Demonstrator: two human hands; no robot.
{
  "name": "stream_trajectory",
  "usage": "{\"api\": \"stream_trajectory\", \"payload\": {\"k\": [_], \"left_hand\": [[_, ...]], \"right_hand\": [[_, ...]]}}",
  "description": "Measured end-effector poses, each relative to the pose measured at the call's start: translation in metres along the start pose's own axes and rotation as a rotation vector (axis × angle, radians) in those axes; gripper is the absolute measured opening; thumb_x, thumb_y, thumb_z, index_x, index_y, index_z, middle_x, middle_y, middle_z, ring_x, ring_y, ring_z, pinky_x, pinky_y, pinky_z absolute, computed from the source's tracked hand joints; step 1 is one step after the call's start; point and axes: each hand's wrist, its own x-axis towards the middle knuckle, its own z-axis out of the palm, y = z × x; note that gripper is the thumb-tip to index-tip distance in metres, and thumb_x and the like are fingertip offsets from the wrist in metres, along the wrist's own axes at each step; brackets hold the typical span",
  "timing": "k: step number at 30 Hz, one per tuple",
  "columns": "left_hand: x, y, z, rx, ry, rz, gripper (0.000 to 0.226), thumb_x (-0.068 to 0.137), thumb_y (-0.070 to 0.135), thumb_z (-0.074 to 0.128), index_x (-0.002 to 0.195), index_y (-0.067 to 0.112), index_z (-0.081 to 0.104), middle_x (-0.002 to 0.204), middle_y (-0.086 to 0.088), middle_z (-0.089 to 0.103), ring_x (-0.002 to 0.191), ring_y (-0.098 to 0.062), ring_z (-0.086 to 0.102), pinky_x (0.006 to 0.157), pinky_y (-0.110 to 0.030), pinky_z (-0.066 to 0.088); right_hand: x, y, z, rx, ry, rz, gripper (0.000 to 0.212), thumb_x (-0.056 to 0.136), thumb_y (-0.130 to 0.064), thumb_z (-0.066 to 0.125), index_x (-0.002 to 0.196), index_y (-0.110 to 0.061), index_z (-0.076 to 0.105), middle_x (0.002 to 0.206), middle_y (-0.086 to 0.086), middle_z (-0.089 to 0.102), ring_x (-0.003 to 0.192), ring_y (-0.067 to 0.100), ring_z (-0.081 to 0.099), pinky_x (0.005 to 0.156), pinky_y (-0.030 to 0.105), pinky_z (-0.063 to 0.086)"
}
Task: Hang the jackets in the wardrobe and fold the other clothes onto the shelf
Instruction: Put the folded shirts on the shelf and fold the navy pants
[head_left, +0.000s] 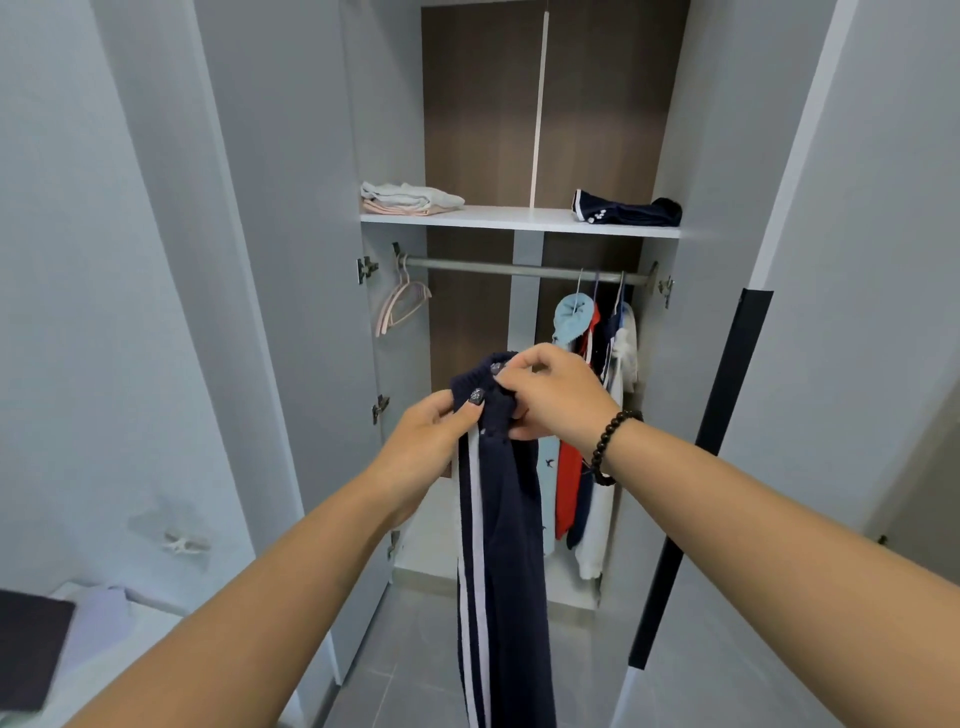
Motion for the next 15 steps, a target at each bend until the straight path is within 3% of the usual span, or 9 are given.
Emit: {"api": "stream_trajectory", "payload": {"k": [3, 6, 11, 15], "left_hand": [[-0.002, 0.000, -0.005, -0.110, -0.104, 0.025, 0.038, 0.088, 0.036, 0.063, 0.120, 0.016, 0.063, 0.113, -0.010, 0.071, 0.107, -0.028, 0.067, 0.092, -0.043, 0.055], [-0.004, -0.001, -0.006, -0.066, -0.125, 0.101, 0.051, 0.070, 0.028, 0.080, 0.118, 0.020, 0.063, 0.111, 0.001, 0.072, 0.106, -0.016, 0.068, 0.083, -0.026, 0.056], [0.001, -0.003, -0.010, 0.027, -0.038, 0.142, 0.033, 0.087, 0.016, 0.070, 0.117, 0.025, 0.061, 0.114, 0.008, 0.069, 0.108, -0.010, 0.064, 0.085, -0.026, 0.056], [0.003, -0.002, -0.020, 0.018, -0.111, 0.151, 0.034, 0.092, 0.011, 0.064, 0.122, 0.025, 0.058, 0.122, 0.006, 0.065, 0.114, -0.010, 0.062, 0.091, -0.025, 0.053]], "right_hand": [[-0.006, -0.004, -0.008, 0.131, -0.067, 0.049, 0.020, 0.089, 0.000, 0.051, 0.102, -0.012, 0.059, 0.068, 0.009, 0.062, 0.064, 0.022, 0.067, 0.070, 0.039, 0.061], [-0.010, 0.004, -0.016, 0.084, -0.135, -0.050, 0.036, 0.085, 0.012, 0.049, 0.114, -0.008, 0.055, 0.073, 0.008, 0.065, 0.066, 0.017, 0.069, 0.065, 0.027, 0.060], [-0.011, 0.027, -0.034, -0.430, -0.055, -0.403, 0.034, 0.084, -0.002, 0.060, 0.109, -0.025, 0.060, 0.093, -0.007, 0.061, 0.085, 0.003, 0.060, 0.076, 0.021, 0.053], [-0.002, 0.044, -0.051, -0.632, -0.104, -0.444, 0.033, 0.080, -0.020, 0.071, 0.106, -0.035, 0.057, 0.117, -0.011, 0.042, 0.113, 0.006, 0.041, 0.096, 0.022, 0.037]]}}
